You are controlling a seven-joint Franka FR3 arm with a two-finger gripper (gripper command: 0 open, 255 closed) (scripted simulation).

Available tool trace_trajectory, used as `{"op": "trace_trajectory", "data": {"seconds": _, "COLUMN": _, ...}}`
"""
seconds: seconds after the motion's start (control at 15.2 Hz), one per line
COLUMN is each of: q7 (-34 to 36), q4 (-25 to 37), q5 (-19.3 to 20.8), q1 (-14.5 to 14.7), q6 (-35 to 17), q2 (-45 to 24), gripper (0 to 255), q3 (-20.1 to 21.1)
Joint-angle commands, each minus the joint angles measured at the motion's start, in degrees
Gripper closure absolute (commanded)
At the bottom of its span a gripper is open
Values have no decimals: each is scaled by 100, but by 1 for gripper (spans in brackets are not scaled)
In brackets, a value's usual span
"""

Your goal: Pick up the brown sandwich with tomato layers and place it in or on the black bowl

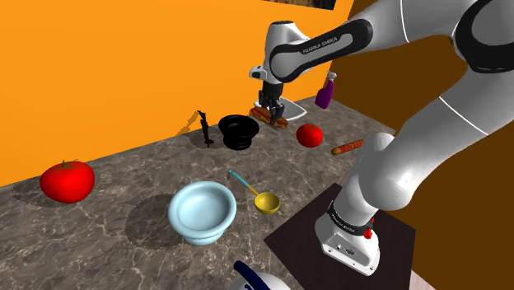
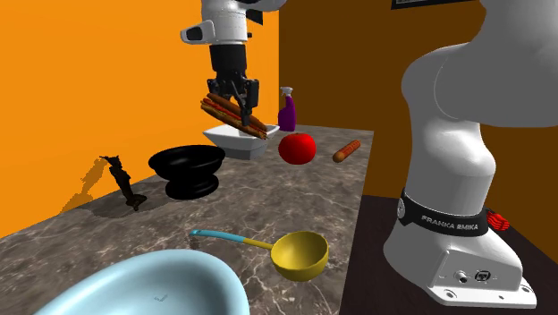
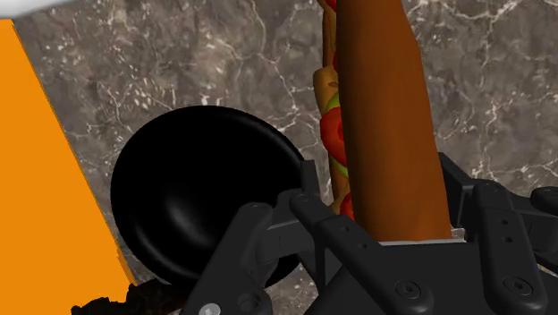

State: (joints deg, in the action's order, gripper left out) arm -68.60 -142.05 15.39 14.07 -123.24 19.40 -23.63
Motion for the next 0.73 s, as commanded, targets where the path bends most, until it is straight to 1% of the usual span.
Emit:
{"op": "trace_trajectory", "data": {"seconds": 0.0, "q7": -32, "q4": 424, "q5": -209, "q1": 142, "q6": -26, "q2": -461, "gripper": 255, "q3": -10}}
{"op": "trace_trajectory", "data": {"seconds": 0.26, "q7": -199, "q4": 1335, "q5": -655, "q1": 325, "q6": -10, "q2": -1397, "gripper": 255, "q3": -45}}
{"op": "trace_trajectory", "data": {"seconds": 0.53, "q7": -389, "q4": 2345, "q5": -1111, "q1": 385, "q6": 140, "q2": -2318, "gripper": 255, "q3": -27}}
{"op": "trace_trajectory", "data": {"seconds": 0.59, "q7": -407, "q4": 2450, "q5": -1154, "q1": 379, "q6": 162, "q2": -2408, "gripper": 255, "q3": -17}}
{"op": "trace_trajectory", "data": {"seconds": 0.66, "q7": -411, "q4": 2409, "q5": -1167, "q1": 373, "q6": 89, "q2": -2443, "gripper": 255, "q3": -14}}
